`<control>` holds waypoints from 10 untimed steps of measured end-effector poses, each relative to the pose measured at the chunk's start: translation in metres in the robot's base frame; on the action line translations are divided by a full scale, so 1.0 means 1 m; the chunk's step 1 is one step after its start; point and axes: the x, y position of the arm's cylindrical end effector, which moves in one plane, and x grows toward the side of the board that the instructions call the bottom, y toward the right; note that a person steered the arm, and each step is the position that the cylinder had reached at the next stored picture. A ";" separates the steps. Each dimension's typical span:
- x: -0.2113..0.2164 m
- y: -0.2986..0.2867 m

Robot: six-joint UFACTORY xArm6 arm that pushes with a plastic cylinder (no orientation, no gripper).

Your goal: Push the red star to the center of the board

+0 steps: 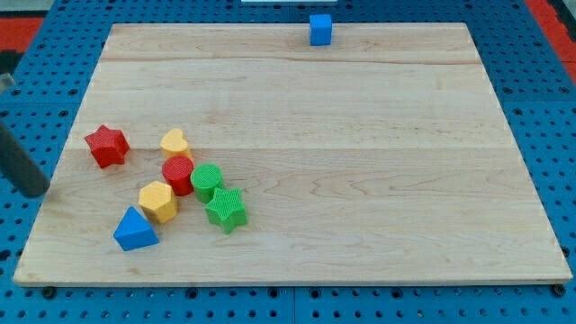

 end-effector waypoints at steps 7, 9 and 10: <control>-0.089 0.012; -0.068 0.110; -0.067 0.176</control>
